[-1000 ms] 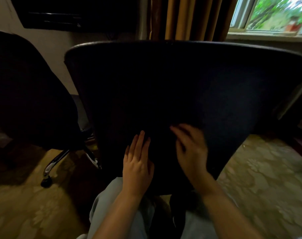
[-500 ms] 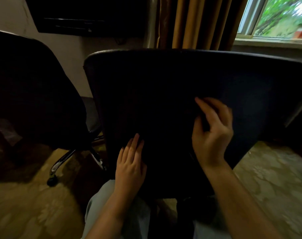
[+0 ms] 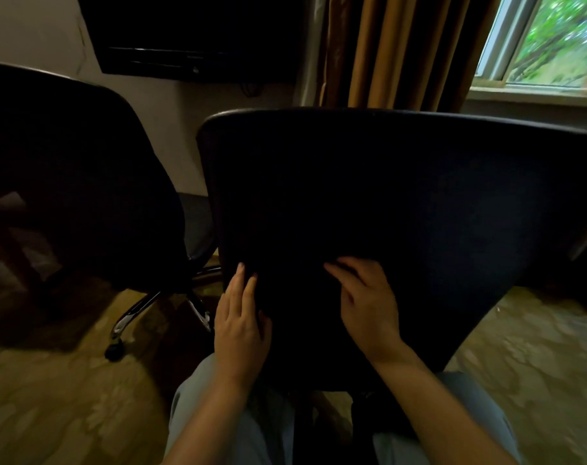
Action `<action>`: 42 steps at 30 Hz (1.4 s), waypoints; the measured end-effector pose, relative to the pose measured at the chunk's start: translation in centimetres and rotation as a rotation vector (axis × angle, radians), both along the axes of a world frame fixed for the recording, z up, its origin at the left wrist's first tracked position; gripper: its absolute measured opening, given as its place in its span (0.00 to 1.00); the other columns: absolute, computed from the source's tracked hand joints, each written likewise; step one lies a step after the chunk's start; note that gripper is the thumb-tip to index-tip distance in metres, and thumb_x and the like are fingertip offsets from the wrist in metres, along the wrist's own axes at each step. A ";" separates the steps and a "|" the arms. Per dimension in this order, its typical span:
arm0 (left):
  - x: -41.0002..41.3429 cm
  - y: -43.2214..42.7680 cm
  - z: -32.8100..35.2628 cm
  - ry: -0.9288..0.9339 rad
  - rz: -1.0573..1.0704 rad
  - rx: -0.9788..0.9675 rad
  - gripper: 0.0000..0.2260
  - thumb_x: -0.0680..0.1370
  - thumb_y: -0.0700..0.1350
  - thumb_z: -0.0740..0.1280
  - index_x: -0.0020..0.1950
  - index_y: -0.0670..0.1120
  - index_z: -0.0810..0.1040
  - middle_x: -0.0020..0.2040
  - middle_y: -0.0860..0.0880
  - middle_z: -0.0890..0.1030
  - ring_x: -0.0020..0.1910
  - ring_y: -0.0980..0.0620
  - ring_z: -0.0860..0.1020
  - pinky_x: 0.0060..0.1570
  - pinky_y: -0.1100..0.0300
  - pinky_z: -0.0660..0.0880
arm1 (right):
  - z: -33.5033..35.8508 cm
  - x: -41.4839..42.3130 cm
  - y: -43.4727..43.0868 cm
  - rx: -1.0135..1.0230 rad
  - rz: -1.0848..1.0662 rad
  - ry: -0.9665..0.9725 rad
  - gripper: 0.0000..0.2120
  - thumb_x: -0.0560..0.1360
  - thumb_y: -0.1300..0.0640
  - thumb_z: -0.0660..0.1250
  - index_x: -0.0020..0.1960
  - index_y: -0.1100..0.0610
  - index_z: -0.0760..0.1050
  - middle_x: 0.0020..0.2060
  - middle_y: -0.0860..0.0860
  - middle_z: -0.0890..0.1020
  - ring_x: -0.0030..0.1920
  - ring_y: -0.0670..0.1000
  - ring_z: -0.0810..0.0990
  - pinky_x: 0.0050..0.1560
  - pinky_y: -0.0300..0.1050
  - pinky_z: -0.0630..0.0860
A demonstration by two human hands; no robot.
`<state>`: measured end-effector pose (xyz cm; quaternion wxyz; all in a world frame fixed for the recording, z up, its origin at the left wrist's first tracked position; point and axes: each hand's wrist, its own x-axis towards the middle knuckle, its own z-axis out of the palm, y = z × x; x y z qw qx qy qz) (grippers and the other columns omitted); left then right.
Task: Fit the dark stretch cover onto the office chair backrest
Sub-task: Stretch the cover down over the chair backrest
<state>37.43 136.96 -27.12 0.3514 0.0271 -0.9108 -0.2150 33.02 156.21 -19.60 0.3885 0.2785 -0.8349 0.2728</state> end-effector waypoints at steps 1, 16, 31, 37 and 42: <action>0.0 0.1 0.0 0.000 -0.002 0.005 0.26 0.76 0.47 0.58 0.73 0.41 0.64 0.77 0.44 0.59 0.74 0.46 0.60 0.69 0.48 0.65 | 1.8 0.4 -0.1 -0.088 -0.001 0.042 0.16 0.75 0.59 0.58 0.57 0.59 0.81 0.54 0.55 0.80 0.55 0.51 0.73 0.58 0.39 0.72; 0.2 -0.2 -0.3 -0.004 -0.006 0.033 0.27 0.76 0.48 0.57 0.75 0.42 0.63 0.77 0.45 0.59 0.75 0.48 0.59 0.69 0.46 0.66 | -3.7 -0.4 -4.0 0.360 0.040 -0.136 0.17 0.69 0.56 0.62 0.55 0.52 0.82 0.54 0.48 0.82 0.57 0.49 0.76 0.52 0.41 0.79; -0.2 -0.5 0.0 -0.034 0.014 0.128 0.31 0.74 0.41 0.68 0.75 0.43 0.61 0.77 0.46 0.57 0.74 0.50 0.58 0.70 0.52 0.61 | 5.0 -1.1 -9.6 0.167 0.125 0.227 0.18 0.74 0.67 0.59 0.60 0.59 0.79 0.57 0.54 0.81 0.62 0.52 0.73 0.63 0.40 0.68; 0.7 -0.2 0.4 -0.029 0.051 0.233 0.32 0.72 0.37 0.70 0.74 0.44 0.64 0.78 0.48 0.56 0.76 0.53 0.56 0.73 0.56 0.54 | -4.9 -0.6 -8.9 0.402 0.167 -0.158 0.21 0.69 0.58 0.53 0.51 0.58 0.83 0.48 0.53 0.84 0.50 0.53 0.83 0.37 0.44 0.81; 0.7 0.1 0.5 -0.021 0.028 0.232 0.31 0.73 0.38 0.70 0.74 0.44 0.63 0.77 0.50 0.56 0.76 0.53 0.56 0.72 0.55 0.54 | -4.0 -0.8 -5.3 0.312 0.207 -0.163 0.17 0.67 0.63 0.58 0.50 0.60 0.82 0.49 0.56 0.83 0.53 0.54 0.77 0.45 0.45 0.79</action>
